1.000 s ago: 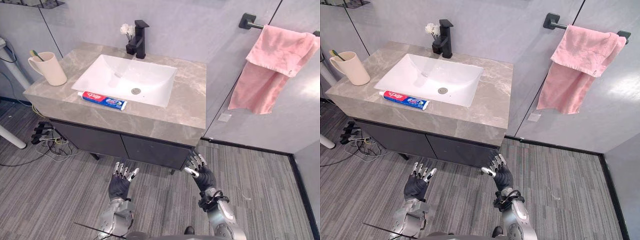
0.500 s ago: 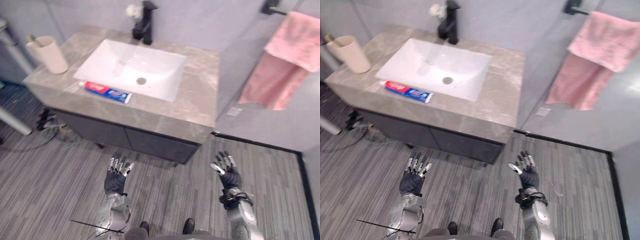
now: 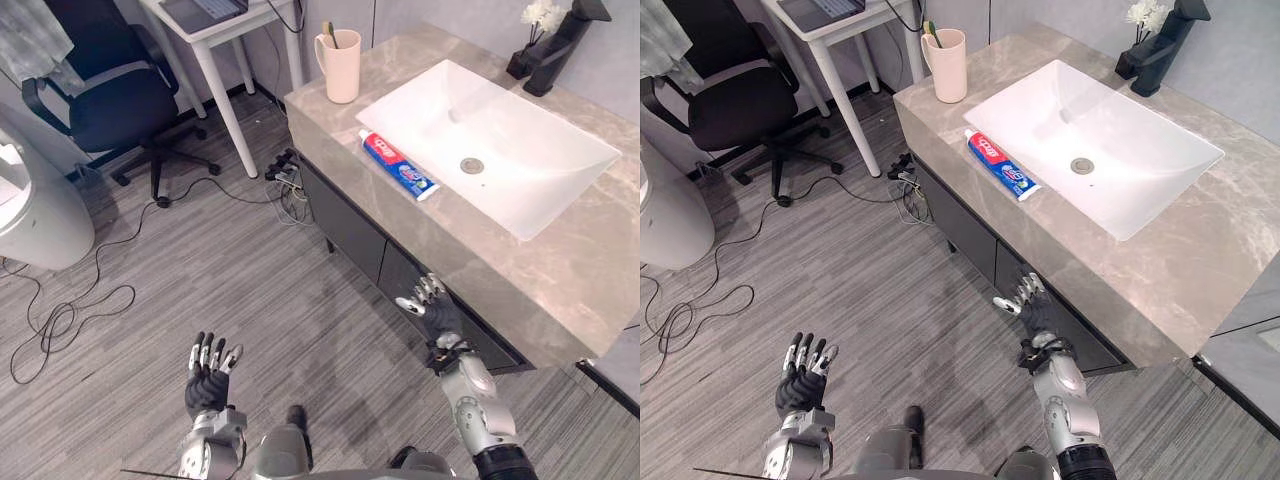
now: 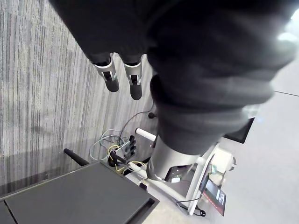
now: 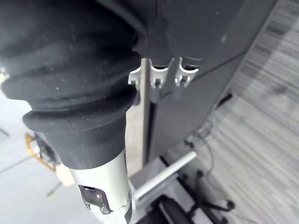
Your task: Organize washtable
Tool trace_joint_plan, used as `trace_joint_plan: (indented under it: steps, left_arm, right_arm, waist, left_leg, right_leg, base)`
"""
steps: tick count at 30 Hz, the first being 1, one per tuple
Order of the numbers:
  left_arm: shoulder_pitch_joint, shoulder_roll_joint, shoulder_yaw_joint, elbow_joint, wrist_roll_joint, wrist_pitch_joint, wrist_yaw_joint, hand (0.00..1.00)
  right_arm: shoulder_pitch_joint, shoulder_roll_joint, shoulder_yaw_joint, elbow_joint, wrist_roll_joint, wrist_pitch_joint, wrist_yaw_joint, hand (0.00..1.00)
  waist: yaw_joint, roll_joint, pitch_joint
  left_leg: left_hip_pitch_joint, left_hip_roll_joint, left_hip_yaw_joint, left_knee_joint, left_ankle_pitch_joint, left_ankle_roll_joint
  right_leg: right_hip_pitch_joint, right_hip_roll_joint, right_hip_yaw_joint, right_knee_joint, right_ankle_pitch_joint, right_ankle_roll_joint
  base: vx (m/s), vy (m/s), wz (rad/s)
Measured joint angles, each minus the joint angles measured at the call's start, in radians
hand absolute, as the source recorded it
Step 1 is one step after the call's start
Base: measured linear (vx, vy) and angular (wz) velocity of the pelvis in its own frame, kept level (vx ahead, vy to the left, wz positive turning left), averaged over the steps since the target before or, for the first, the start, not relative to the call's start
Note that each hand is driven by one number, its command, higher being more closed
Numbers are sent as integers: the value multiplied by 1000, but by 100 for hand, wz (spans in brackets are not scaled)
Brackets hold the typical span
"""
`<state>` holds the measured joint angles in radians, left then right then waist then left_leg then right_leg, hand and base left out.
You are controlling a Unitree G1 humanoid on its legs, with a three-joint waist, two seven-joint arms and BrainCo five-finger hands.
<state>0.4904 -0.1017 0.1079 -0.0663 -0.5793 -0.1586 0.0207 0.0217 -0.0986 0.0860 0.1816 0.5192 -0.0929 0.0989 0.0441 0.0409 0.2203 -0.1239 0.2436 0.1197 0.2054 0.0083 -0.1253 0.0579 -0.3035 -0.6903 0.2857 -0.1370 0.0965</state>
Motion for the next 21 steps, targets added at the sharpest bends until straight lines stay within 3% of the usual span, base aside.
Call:
trace_joint_plan:
  steps: [1, 2, 4, 6, 7, 9, 10, 11, 13, 14, 16, 18, 20, 21]
  left_arm:
    - [-2, 1, -2, 0, 0, -1, 0, 0]
    - [-8, 2, 1, 1, 0, 0, 1, 0]
    - [-54, 25, -3, 1, 1, 0, -1, 0]
    - [-84, 34, -23, 1, 2, -1, -4, 0]
    - [-98, 36, -40, 0, 13, -1, -17, 0]
    - [-96, 36, -41, -3, 28, -1, -19, 0]
    - [-96, 39, -42, -5, 35, -1, -19, 0]
    - [-100, 65, -52, -6, 42, -2, -19, 0]
    - [-95, 95, -71, -18, 44, -2, -23, 0]
    - [-92, 95, -73, -21, 45, -2, -24, 0]
    - [-79, 94, -89, -22, 53, 0, -37, 0]
    - [-80, 93, -110, -22, 54, 5, -41, 0]
    - [-97, 88, -118, -22, 55, 10, -42, 0]
    - [-108, 83, -129, -24, 62, 9, -41, 0]
  right_arm:
    - [8, 3, 1, 2, 0, 2, 0, 0]
    - [11, 8, 1, 2, 0, 5, 0, 0]
    - [45, 48, -11, -5, -2, 9, 5, 0]
    - [78, 73, -40, -11, -10, 10, 4, 0]
    - [97, 82, -51, -11, -16, 14, -5, 0]
    - [115, 92, -50, -12, -18, 17, -13, 0]
    - [134, 96, -53, -20, -18, 18, -14, 0]
    - [182, 118, -55, -56, -18, 24, -14, 0]
    - [267, 136, -57, -139, -23, 24, -11, 0]
    - [282, 136, -59, -152, -25, 24, -9, 0]
    - [300, 145, -83, -169, -38, 24, -9, 0]
    - [298, 151, -108, -169, -41, 23, -11, 0]
    - [298, 150, -117, -167, -41, 23, -14, 0]
    - [298, 150, -117, -167, -40, 21, -17, 0]
  waist:
    - [3, 13, -6]
    - [2, -4, 0]
    - [-1, -35, 3]
    - [-5, -33, 2]
    - [-10, -23, -2]
    - [-30, 0, -10]
    - [-36, 2, -11]
    - [-51, 3, -11]
    - [-66, -7, -16]
    - [-73, -16, -21]
    - [-89, -33, -31]
    - [-91, -32, -32]
    - [-97, -26, -34]
    - [-111, -28, -37]
  left_leg:
    - [4, -10, -22, 23, -62, -56]
    - [-11, -31, -6, 56, -74, -36]
    - [-61, -90, 26, 179, -158, 17]
    - [-66, -127, 45, 218, -198, 50]
    - [-56, -156, 74, 215, -214, 77]
    - [-37, -160, 101, 191, -216, 104]
    - [-15, -163, 108, 173, -215, 116]
    - [15, -164, 103, 149, -213, 131]
    - [80, -187, 96, 83, -209, 161]
    - [94, -195, 95, 66, -211, 168]
    - [144, -213, 118, 25, -226, 189]
    - [180, -223, 146, -6, -231, 188]
    - [213, -225, 165, -31, -240, 170]
    - [221, -229, 173, -29, -257, 151]
  right_leg:
    - [-20, -28, 32, 12, 10, 34]
    - [-24, -52, 39, 9, 23, 50]
    - [-29, -124, 49, -13, 74, 85]
    - [-35, -174, 62, 11, 109, 64]
    - [-86, -222, 66, 83, 164, -37]
    - [-147, -238, 100, 138, 262, -193]
    - [-170, -234, 145, 172, 292, -226]
    - [-192, -201, 201, 259, 226, -171]
    - [-214, -101, 286, 404, 37, -113]
    - [-222, -75, 297, 432, -5, -111]
    - [-261, 45, 288, 467, -123, -98]
    - [-309, 113, 252, 442, -154, -80]
    - [-342, 146, 169, 368, -158, -100]
    - [-339, 147, 115, 294, -135, -168]
  base:
    - [7, 408, -42]
    - [20, 354, -43]
    - [14, 356, -21]
    - [-10, 433, -11]
    - [-12, 402, -25]
    - [22, 346, -35]
    - [70, 344, -23]
    - [90, 288, -5]
    - [108, 241, 11]
    - [119, 136, 9]
    - [128, 75, -10]
    - [169, 24, -39]
    - [244, -7, -25]
    - [304, -17, -13]
